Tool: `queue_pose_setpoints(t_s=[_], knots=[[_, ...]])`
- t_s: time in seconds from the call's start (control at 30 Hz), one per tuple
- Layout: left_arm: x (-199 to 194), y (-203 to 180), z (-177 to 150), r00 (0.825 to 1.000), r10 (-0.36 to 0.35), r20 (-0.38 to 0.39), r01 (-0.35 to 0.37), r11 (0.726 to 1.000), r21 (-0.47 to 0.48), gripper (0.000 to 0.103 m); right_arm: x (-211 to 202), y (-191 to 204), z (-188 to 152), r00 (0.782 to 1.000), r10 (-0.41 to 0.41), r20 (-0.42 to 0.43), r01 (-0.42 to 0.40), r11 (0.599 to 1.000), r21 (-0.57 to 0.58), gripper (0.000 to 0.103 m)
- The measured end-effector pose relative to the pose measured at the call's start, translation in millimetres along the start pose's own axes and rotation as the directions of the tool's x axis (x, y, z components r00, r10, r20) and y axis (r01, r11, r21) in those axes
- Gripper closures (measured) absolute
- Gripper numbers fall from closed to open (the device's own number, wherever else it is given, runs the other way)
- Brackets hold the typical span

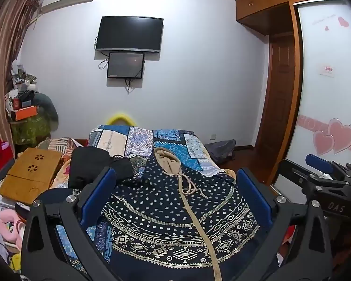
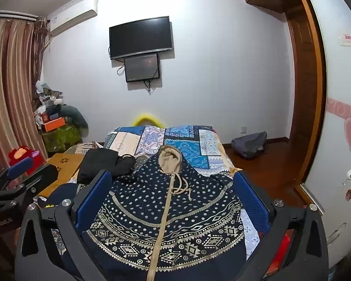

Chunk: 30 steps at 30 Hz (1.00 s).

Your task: Fold large clothes

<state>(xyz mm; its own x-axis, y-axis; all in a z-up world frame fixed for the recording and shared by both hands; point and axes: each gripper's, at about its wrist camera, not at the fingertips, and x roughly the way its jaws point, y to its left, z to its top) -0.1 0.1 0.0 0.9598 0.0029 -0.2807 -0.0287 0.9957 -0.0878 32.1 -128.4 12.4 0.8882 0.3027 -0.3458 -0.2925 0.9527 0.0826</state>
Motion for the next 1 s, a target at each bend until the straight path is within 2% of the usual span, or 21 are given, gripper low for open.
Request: queue_pose_setpoints(t_s=[0.2,0.27,1.0], knots=[[-8,5,-4,1.000,0.004,-0.002,-0.005,1.000,-0.029,0.000,1,1,-1,1.000,0.000,-0.006,0.000,1.000,0.001,0.000],[1,9,-1,0.999,0.017,-0.035,-0.019,0.998,-0.056,0.000,1,2,-2,1.000,-0.004,-0.004,0.004,1.000,-0.001,0.000],[4,7,-5,1.000,0.023,-0.017,-0.024,0.999,-0.025,0.000,6,6,-5,1.000,0.003,-0.015,-0.003,1.000,-0.003,0.000]])
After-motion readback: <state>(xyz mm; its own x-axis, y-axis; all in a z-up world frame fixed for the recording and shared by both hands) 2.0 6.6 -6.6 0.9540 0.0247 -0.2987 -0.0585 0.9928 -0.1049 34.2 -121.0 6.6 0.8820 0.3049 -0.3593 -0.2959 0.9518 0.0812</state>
